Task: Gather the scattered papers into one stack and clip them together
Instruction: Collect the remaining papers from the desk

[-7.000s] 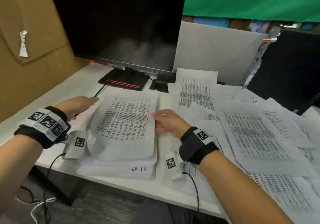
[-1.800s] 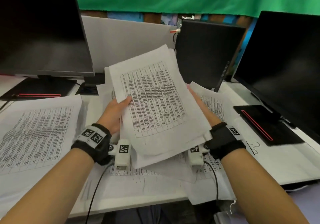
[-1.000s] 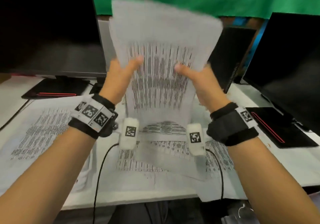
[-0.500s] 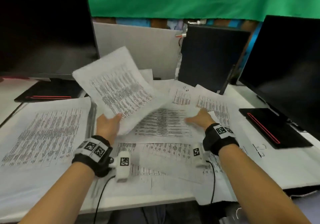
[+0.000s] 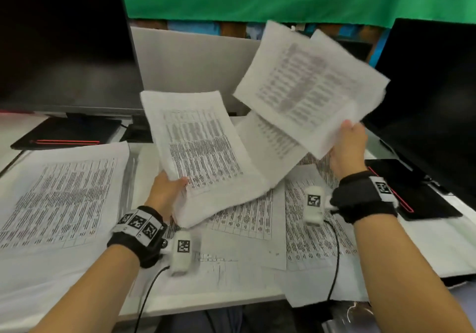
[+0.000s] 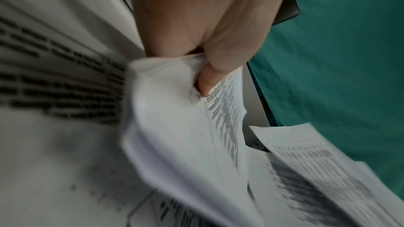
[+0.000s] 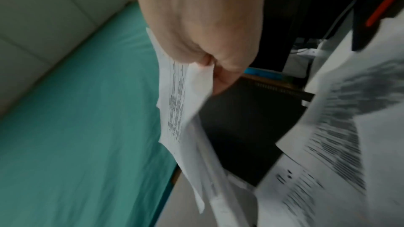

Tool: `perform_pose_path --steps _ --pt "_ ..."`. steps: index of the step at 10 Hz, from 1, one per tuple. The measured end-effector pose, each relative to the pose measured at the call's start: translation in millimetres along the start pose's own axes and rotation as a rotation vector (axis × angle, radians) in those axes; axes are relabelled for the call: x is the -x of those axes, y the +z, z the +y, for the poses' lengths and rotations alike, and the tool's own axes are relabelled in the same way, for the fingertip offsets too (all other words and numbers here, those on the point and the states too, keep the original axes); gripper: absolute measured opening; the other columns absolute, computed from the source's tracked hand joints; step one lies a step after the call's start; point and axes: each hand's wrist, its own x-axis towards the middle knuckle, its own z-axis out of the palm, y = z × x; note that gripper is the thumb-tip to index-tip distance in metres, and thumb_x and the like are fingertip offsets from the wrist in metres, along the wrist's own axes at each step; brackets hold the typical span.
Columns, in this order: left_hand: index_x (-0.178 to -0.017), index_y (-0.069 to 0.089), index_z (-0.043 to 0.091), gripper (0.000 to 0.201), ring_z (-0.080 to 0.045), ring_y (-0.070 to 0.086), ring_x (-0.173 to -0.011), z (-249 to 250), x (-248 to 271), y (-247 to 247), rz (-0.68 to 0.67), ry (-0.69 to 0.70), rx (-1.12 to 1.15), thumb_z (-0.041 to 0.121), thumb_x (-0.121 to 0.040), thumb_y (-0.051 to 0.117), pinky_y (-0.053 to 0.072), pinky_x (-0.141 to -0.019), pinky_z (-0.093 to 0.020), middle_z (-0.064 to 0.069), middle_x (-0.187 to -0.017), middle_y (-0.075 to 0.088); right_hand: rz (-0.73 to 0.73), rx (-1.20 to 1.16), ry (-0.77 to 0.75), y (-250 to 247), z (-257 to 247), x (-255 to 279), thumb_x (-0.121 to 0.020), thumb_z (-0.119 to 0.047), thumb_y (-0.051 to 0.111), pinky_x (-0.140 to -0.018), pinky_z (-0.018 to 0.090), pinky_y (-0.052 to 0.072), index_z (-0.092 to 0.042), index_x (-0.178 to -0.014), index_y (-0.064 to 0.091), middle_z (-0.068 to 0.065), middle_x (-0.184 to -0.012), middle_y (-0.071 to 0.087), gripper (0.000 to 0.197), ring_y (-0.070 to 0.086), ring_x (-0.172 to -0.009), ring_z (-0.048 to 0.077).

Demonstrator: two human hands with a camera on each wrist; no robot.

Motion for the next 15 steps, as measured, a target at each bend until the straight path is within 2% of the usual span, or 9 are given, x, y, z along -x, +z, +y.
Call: perform_pose_path --steps 1,2,3,4,6,8,10,12,15 --pt "-0.127 0.052 0.004 0.036 -0.03 0.062 -0.108 -1 -4 4 -0.042 -0.037 0.022 -0.005 -0.092 0.052 0.048 -0.097 -0.046 -0.013 -0.122 0.063 -0.02 -0.191 0.017 -6 -15 -12 -0.106 -0.016 0.034 -0.063 0.017 0.044 0.005 -0.136 0.043 -0.005 -0.082 0.046 0.038 0.05 -0.068 0.006" --pt "-0.125 0.053 0.001 0.03 -0.03 0.063 -0.105 2 1 19 -0.145 -0.11 -0.011 0.001 -0.095 0.051 0.052 -0.082 -0.04 -0.015 -0.118 0.064 -0.115 -0.209 0.138 5 -19 20 -0.107 -0.006 0.025 -0.066 0.014 0.052 0.014 -0.146 0.024 0.029 -0.134 0.049 0.044 0.056 -0.119 0.038" --pt "-0.138 0.043 0.002 0.044 -0.032 0.056 -0.115 -1 0 26 -0.243 -0.208 -0.132 0.007 -0.096 0.052 0.049 -0.089 -0.039 -0.019 -0.134 0.052 -0.245 -0.186 0.295 15 4 35 -0.106 -0.004 0.026 -0.095 0.031 0.051 0.006 -0.145 0.034 0.02 -0.147 0.044 0.041 0.048 -0.129 0.035" --pt "-0.138 0.045 0.008 0.074 -0.036 0.038 -0.132 -10 -20 12 -0.284 -0.341 -0.155 0.03 -0.074 0.077 0.03 -0.111 -0.045 -0.015 -0.146 0.038 -0.343 0.089 0.299 19 25 36 -0.103 -0.009 0.034 -0.094 0.038 0.049 -0.006 -0.129 0.056 0.006 -0.126 0.061 0.034 0.058 -0.112 0.026" --pt "-0.085 0.066 0.008 0.029 -0.03 0.067 -0.075 -1 -5 10 -0.362 -0.356 0.111 0.025 -0.091 0.044 0.05 -0.073 -0.036 -0.015 -0.081 0.069 -0.373 0.538 0.151 40 60 34 -0.098 -0.009 0.035 -0.086 0.044 0.05 0.008 -0.104 0.064 0.024 -0.114 0.065 0.034 0.061 -0.103 0.036" --pt "-0.114 0.065 0.012 0.034 -0.031 0.064 -0.104 -1 -5 14 -0.427 -0.291 0.081 0.036 -0.093 0.052 0.049 -0.092 -0.042 -0.018 -0.115 0.067 -0.425 0.783 0.044 58 78 44 -0.097 -0.007 0.053 -0.084 0.027 0.043 0.002 -0.122 0.057 0.012 -0.118 0.061 0.027 0.058 -0.113 0.029" --pt "-0.109 0.061 0.005 0.025 -0.025 0.064 -0.098 -11 -6 15 -0.339 -0.11 -0.098 -0.008 -0.091 0.049 0.055 -0.073 -0.029 -0.013 -0.107 0.067 -0.402 1.009 -0.108 57 62 37 -0.093 -0.015 0.065 -0.073 0.032 0.045 0.001 -0.099 0.062 0.012 -0.096 0.061 0.017 0.063 -0.099 0.031" --pt "-0.104 0.057 -0.003 0.02 -0.034 0.063 -0.095 -15 -19 6 -0.039 -0.225 -0.053 0.01 -0.1 0.042 0.053 -0.085 -0.046 -0.018 -0.108 0.064 -0.18 0.36 0.156 34 30 39 -0.096 -0.01 0.058 -0.055 0.029 0.054 -0.002 -0.082 0.061 0.017 -0.078 0.068 0.017 0.061 -0.052 0.019" --pt "-0.12 0.059 0.013 0.045 -0.024 0.065 -0.103 -14 -13 12 -0.15 -0.184 0.097 0.047 -0.09 0.057 0.053 -0.081 -0.036 -0.006 -0.112 0.069 -1.482 0.708 0.512 44 40 106 -0.094 -0.014 0.064 -0.07 0.023 0.057 -0.005 -0.115 0.065 0.011 -0.098 0.071 0.023 0.067 -0.079 0.016"
